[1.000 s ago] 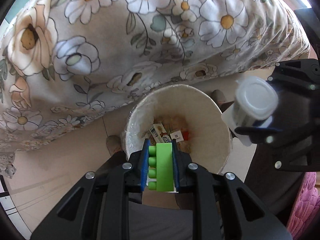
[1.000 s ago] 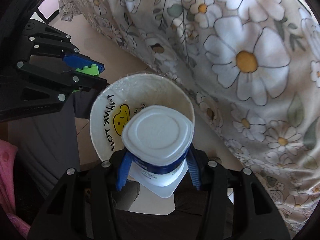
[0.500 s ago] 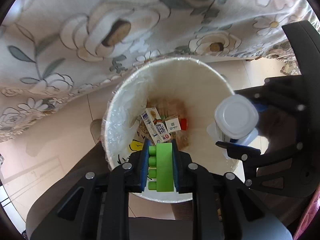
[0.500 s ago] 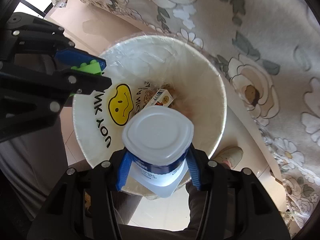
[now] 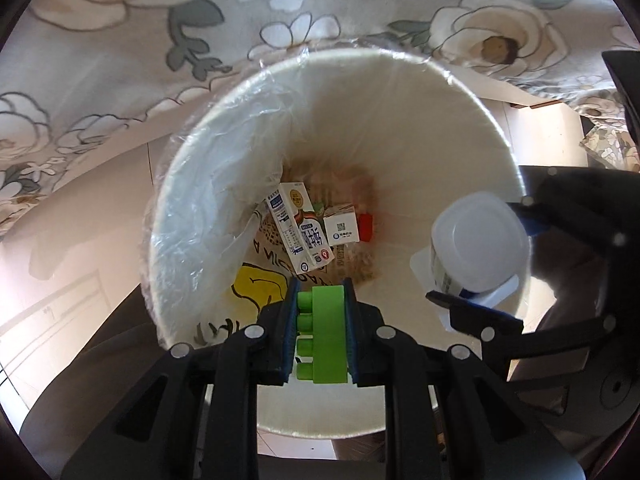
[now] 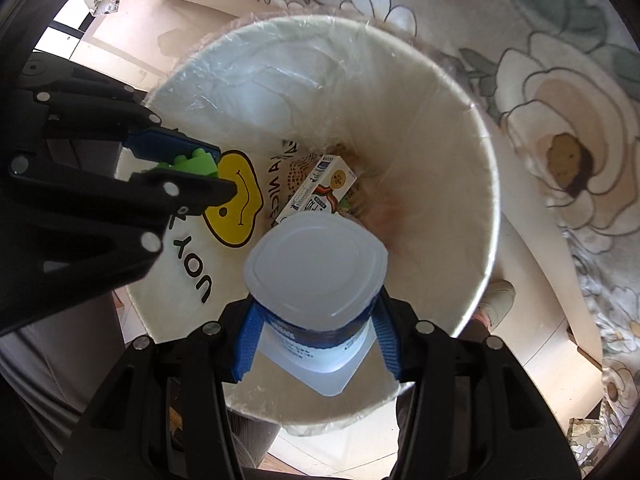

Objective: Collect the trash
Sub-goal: 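Carry the green block and yogurt cup over the white bin with both tools, then open both tools to drop the block and cup into the bin, then move both open tools back toward the bag and black tube on the bed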

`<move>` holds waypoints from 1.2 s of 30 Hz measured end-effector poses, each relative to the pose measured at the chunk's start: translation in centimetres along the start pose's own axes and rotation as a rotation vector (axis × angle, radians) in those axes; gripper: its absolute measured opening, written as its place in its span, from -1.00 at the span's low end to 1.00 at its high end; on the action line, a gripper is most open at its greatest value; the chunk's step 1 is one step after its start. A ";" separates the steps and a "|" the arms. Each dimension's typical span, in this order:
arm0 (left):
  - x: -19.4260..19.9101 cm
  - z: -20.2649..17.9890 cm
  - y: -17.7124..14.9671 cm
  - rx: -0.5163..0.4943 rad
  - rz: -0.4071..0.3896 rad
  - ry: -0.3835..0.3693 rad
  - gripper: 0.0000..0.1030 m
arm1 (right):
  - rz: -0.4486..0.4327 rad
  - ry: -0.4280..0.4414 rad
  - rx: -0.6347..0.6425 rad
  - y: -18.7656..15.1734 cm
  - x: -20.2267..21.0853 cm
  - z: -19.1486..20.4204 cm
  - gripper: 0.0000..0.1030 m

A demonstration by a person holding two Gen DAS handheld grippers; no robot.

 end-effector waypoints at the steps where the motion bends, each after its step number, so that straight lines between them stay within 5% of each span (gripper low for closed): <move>1: -0.3 0.1 0.1 0.006 0.009 -0.002 -0.56 | 0.007 0.002 -0.001 0.2 -0.4 0.0 0.00; 7: -1.9 0.6 0.6 0.049 0.058 -0.030 -0.55 | 0.025 0.022 0.003 0.6 -1.5 0.0 0.01; 11: -2.2 0.8 0.8 0.077 0.064 -0.035 -0.17 | 0.043 0.024 -0.015 0.8 -1.7 -0.1 0.07; 36: 1.3 0.5 -0.7 0.093 -0.015 -0.025 -0.17 | -0.026 0.013 -0.068 -1.2 2.6 -0.3 0.07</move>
Point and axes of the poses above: each gripper's, at about its wrist camera, not at the fingertips, and x roughly against the way its jaws point, z to its left, y to its top, the point moved 2 cm from there along -x, roughly the way its jaws point, and after that the axes turned 4 degrees about -y, right-handed, at the moved point
